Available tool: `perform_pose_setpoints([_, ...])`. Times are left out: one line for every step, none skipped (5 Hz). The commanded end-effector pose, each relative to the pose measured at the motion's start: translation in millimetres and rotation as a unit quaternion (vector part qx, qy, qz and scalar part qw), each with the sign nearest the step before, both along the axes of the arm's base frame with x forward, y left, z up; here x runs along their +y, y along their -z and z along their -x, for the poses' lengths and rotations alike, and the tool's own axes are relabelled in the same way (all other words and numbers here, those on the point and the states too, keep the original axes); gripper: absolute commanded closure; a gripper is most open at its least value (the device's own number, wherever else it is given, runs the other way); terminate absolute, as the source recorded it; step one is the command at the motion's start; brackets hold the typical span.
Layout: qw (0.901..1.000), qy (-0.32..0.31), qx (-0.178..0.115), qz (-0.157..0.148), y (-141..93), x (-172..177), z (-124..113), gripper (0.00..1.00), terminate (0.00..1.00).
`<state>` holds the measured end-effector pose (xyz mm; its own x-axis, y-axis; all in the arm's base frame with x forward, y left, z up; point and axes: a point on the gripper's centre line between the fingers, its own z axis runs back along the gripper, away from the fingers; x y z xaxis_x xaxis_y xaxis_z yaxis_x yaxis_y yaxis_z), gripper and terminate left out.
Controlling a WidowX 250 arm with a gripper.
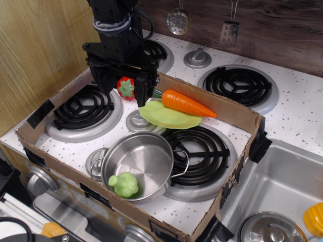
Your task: Take carrot off plate
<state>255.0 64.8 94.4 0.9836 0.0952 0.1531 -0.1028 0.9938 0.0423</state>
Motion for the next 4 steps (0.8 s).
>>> perform_pose_setpoints([1.0000, 0.000, 0.000, 0.000, 0.0, 0.0, 0.0, 0.00, 0.00])
perform_pose_setpoints([0.9951, -0.099, 0.004, -0.010, -15.6, -8.8, -12.5, 0.00, 0.00])
perform_pose_setpoints([0.9893, -0.146, 0.007, 0.000, -23.4, -9.5, -30.7, 0.00, 0.00])
perform_pose_setpoints([0.9634, -0.268, -0.005, 0.014, -20.4, -10.9, -49.6, 0.00, 0.00])
